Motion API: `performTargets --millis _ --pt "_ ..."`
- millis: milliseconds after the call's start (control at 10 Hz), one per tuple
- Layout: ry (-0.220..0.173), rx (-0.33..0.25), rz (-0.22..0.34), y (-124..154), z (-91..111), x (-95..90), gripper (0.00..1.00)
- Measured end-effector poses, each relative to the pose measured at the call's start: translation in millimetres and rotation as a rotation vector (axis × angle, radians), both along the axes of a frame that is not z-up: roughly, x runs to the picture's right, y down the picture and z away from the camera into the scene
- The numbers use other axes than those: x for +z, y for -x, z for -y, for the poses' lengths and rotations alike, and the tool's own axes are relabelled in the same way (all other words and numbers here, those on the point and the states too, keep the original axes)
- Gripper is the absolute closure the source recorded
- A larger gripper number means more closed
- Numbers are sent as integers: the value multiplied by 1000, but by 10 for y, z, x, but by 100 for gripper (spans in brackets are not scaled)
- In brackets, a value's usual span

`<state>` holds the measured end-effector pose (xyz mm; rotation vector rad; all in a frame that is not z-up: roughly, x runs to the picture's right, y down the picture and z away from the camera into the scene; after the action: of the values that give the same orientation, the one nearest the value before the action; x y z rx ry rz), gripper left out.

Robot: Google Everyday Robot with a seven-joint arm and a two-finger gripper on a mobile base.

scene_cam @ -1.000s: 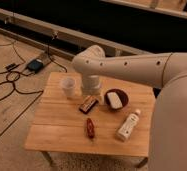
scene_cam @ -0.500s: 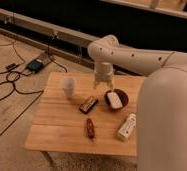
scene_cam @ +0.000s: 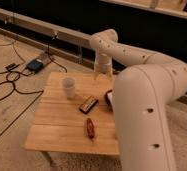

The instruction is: Move the arm in a circular motion

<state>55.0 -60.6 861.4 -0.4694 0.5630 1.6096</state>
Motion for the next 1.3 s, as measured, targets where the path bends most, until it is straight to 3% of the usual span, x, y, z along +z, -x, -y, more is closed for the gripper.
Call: performTargets --millis 200,500,700,900,1100,1300 --pt "11 -50 59 340 75 182 35" --pt "51 -165 196 1043 -68 239 35" --pt "75 -230 289 1450 -225 143 35" --pt "96 -314 403 1917 -479 -87 35" --pt "106 -357 445 2061 -639 -267 35" --pt "119 -366 450 2023 -813 -453 35"
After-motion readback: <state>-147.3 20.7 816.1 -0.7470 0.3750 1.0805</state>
